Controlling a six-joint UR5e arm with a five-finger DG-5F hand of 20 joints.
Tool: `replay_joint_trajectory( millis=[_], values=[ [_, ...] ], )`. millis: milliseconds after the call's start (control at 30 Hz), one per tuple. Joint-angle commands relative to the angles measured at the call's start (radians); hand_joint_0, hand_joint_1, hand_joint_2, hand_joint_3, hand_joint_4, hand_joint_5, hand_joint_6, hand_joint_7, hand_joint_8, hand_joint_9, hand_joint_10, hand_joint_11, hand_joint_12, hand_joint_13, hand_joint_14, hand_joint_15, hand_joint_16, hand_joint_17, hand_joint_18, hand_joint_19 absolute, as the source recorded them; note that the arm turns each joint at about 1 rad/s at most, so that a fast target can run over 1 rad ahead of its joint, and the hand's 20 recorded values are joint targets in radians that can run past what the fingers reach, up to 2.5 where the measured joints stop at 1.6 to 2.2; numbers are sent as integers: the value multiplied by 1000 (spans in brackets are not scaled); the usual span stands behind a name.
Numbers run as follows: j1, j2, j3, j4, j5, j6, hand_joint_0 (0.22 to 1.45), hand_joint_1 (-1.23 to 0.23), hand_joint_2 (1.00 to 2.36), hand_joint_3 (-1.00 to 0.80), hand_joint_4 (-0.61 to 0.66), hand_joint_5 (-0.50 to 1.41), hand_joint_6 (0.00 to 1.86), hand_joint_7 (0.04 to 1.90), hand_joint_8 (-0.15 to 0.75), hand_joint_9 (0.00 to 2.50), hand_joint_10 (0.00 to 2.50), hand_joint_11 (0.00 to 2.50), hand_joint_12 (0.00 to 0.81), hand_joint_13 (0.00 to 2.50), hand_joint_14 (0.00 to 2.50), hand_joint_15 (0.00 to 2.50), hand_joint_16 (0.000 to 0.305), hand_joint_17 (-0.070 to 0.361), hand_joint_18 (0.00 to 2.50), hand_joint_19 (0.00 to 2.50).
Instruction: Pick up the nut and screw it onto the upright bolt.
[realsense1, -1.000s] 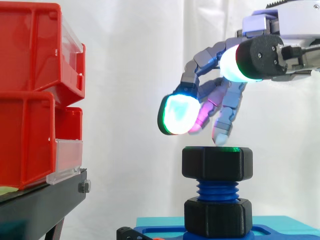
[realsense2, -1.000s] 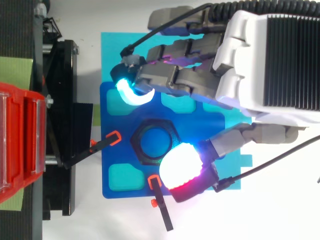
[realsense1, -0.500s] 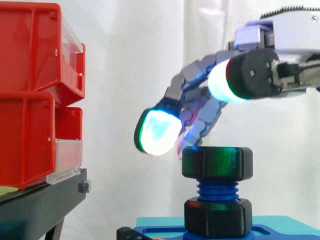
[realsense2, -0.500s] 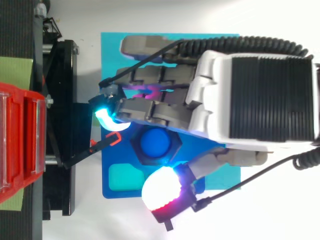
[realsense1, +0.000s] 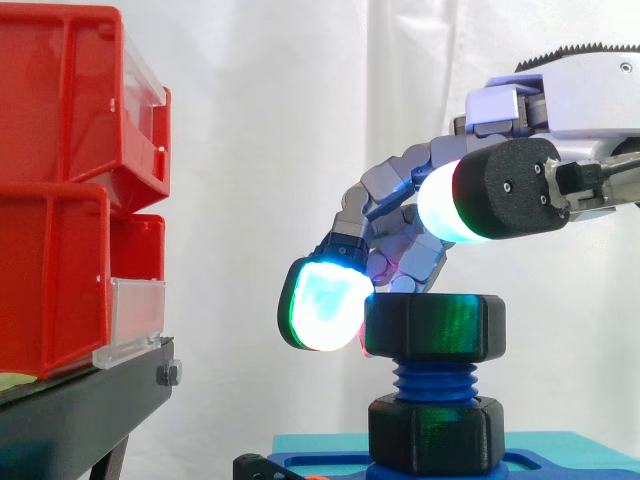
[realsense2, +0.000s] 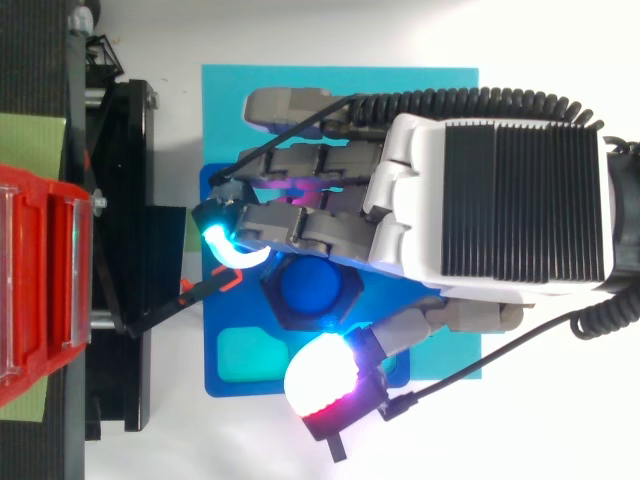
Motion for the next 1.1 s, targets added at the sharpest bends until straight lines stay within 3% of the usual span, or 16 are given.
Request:
replay_joint_trajectory(
  millis=[0, 1067],
  values=[
    [-2, 0, 0, 1, -2, 0, 516, -217, 1000, -500, 224, -72, 503, 762, 233, 897, 0, 0, 245, 573, 0, 0, 24, 54, 131, 0],
    [0, 1, 3, -6, -5, 3, 525, -235, 1000, -500, 267, -28, 505, 1011, 244, 923, 0, 0, 247, 602, 0, 0, 23, 53, 151, 0]
  ],
)
